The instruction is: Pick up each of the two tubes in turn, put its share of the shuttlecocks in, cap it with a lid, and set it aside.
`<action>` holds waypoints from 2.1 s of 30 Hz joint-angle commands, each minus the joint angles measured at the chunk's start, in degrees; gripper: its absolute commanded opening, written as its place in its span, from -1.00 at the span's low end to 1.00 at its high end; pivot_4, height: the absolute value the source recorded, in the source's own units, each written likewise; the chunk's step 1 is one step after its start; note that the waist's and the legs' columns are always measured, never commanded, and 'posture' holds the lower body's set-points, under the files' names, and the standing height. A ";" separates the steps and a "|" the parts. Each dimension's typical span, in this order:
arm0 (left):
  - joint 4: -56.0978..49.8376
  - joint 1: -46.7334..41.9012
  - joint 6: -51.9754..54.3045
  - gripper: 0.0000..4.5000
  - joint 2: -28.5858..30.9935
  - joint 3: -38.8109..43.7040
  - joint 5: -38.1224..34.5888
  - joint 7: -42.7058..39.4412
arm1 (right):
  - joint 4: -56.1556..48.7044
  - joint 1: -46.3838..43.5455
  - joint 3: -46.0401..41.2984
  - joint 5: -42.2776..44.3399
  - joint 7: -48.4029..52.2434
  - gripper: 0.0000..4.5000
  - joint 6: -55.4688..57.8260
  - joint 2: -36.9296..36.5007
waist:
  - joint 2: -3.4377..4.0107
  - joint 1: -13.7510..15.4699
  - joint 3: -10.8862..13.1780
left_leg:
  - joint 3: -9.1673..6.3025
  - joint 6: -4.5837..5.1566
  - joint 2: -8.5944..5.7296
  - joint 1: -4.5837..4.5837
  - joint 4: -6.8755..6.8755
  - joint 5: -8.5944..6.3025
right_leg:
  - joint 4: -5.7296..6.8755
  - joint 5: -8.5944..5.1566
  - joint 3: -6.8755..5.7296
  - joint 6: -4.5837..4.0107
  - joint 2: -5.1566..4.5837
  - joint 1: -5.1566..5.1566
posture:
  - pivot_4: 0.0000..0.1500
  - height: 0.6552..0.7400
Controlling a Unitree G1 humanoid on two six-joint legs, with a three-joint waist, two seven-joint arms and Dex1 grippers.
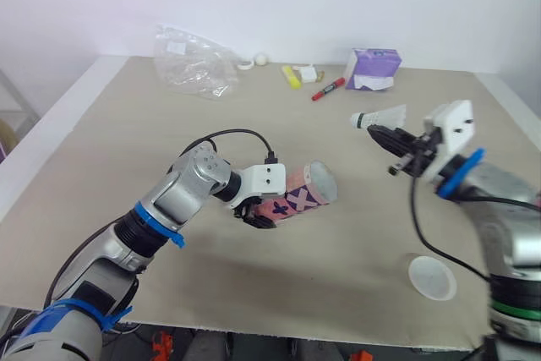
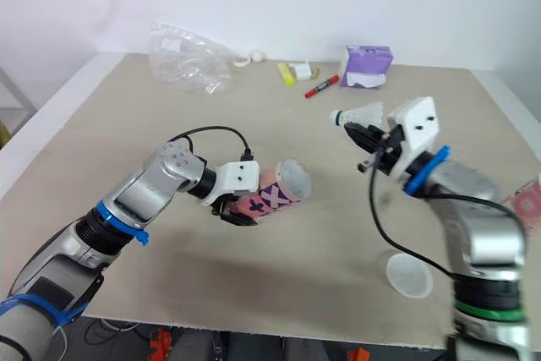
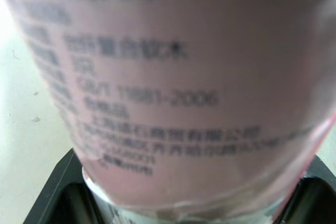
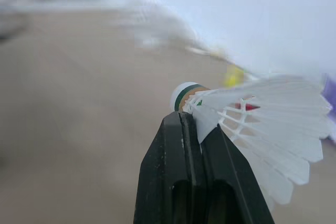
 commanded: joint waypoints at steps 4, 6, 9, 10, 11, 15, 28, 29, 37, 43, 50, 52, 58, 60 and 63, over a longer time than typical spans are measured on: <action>0.35 0.40 -0.44 0.36 -0.64 -1.44 0.37 0.70 | -9.04 3.45 -1.82 1.98 12.23 -0.98 -7.28 -6.05 | -0.16 -0.20 -0.02 | 0.04 -0.01 0.05 0.04 0.01 0.00 | 0.02 0.02 0.00 -0.03 0.02 0.01 | 1.00 1.00; 0.57 0.20 -0.49 0.36 -0.73 -1.46 0.31 0.75 | -9.69 3.51 -0.84 1.32 12.30 -0.98 -7.80 -6.06 | -0.16 -0.18 -0.02 | 0.04 0.00 0.06 0.04 0.03 0.00 | 0.02 0.04 -0.01 -0.04 0.03 0.01 | 1.00 1.00; 1.08 -0.10 -0.94 0.36 -0.90 -1.48 0.39 0.85 | -9.84 2.73 3.11 -1.73 11.13 -0.98 -9.54 -4.73 | -0.18 -0.07 -0.01 | 0.04 0.00 0.05 0.03 0.05 0.00 | 0.02 0.04 0.00 -0.05 0.01 0.00 | 1.00 1.00; 1.19 -0.17 -1.00 0.36 -1.00 -1.47 0.40 0.89 | -9.42 2.57 4.41 -3.02 10.64 -0.98 -10.33 -4.23 | -0.19 -0.01 -0.01 | 0.04 0.00 0.05 0.03 0.05 0.00 | 0.02 0.04 0.00 -0.05 0.01 0.00 | 1.00 1.00; 1.22 -0.23 -0.99 0.36 -1.08 -1.45 0.39 0.90 | -9.09 2.45 5.49 -4.09 10.53 -0.98 -11.06 -3.98 | -0.18 0.05 -0.01 | 0.04 0.00 0.05 0.02 0.05 0.00 | 0.02 0.04 -0.01 -0.05 0.01 0.00 | 1.00 1.00; 1.29 -0.18 -1.17 0.36 -1.18 -1.41 0.48 0.93 | -8.79 0.68 9.10 -5.88 10.52 -0.98 -12.47 -2.88 | -0.19 0.03 0.00 | 0.06 -0.01 0.03 0.00 0.05 0.00 | 0.01 0.03 0.00 -0.05 -0.01 -0.02 | 1.00 1.00; 0.52 0.36 -0.87 0.36 -1.06 -1.63 0.46 1.11 | -6.43 -0.34 -2.93 9.80 13.23 0.81 0.54 -8.06 | -0.20 0.13 0.01 | -0.01 0.00 0.02 0.00 0.05 0.00 | 0.02 -0.01 -0.05 -0.07 -0.06 0.01 | 1.00 1.00; 0.62 0.34 -1.01 0.36 -1.06 -1.68 0.52 1.14 | -5.41 -1.05 -3.73 11.06 13.09 0.86 2.30 -8.60 | -0.20 0.11 0.01 | 0.00 0.00 0.02 0.00 0.05 0.00 | 0.02 0.00 -0.04 -0.07 -0.05 0.01 | 1.00 1.00; 1.16 0.12 -1.41 0.36 -1.32 -1.75 0.59 1.12 | 1.27 -10.03 3.85 7.06 12.81 0.55 5.38 -9.86 | -0.16 0.02 -0.01 | 0.04 0.00 0.03 0.00 0.03 0.00 | 0.02 -0.01 -0.06 -0.10 -0.06 -0.02 | 1.00 1.00; 1.66 -0.25 -1.64 0.36 -1.62 -1.68 0.69 1.21 | 0.91 -19.13 16.41 2.58 14.81 -0.76 6.68 -6.90 | -0.17 0.09 -0.01 | 0.02 0.00 0.03 -0.02 0.04 0.00 | 0.02 0.01 -0.09 -0.10 -0.06 -0.04 | 1.00 1.00; 1.78 -0.32 -1.86 0.36 -1.47 -1.63 0.85 1.21 | 2.16 -23.10 24.84 -3.03 17.12 -0.97 5.59 -3.35 | -0.17 0.18 0.00 | 0.04 0.00 -0.06 -0.06 0.05 0.00 | 0.02 -0.02 -0.08 -0.04 -0.18 -0.06 | 1.00 1.00; 1.98 -0.41 -1.90 0.36 -1.57 -1.60 0.87 1.28 | 3.84 -23.66 27.77 -6.08 17.99 -0.97 3.76 -2.19 | -0.17 0.17 -0.01 | 0.01 0.00 -0.06 -0.06 0.05 0.00 | 0.02 -0.02 -0.12 -0.04 -0.18 -0.04 | 1.00 1.00; 2.00 -0.35 -1.92 0.36 -1.88 -1.64 0.85 1.43 | 9.18 -26.23 35.81 -13.23 20.67 -0.97 0.86 2.91 | -0.15 0.13 -0.01 | 0.04 0.01 -0.04 -0.03 0.07 0.01 | 0.05 0.03 -0.15 -0.07 -0.18 -0.05 | 1.00 1.00; 1.95 -0.30 -1.81 0.36 -2.02 -1.64 0.78 1.48 | 10.98 -26.90 37.08 -13.63 20.77 -0.97 1.19 5.22 | -0.15 0.13 -0.02 | 0.01 0.01 -0.04 -0.03 0.07 0.01 | 0.05 0.02 -0.17 -0.07 -0.17 -0.04 | 1.00 1.00; 1.80 -0.27 -1.69 0.36 -2.19 -1.68 0.74 1.52 | 14.93 -28.59 39.45 -16.32 22.00 -0.97 -0.81 7.91 | -0.18 0.02 -0.03 | 0.02 0.01 -0.03 0.02 0.07 0.01 | 0.06 0.03 -0.17 -0.08 -0.17 0.00 | 1.00 1.00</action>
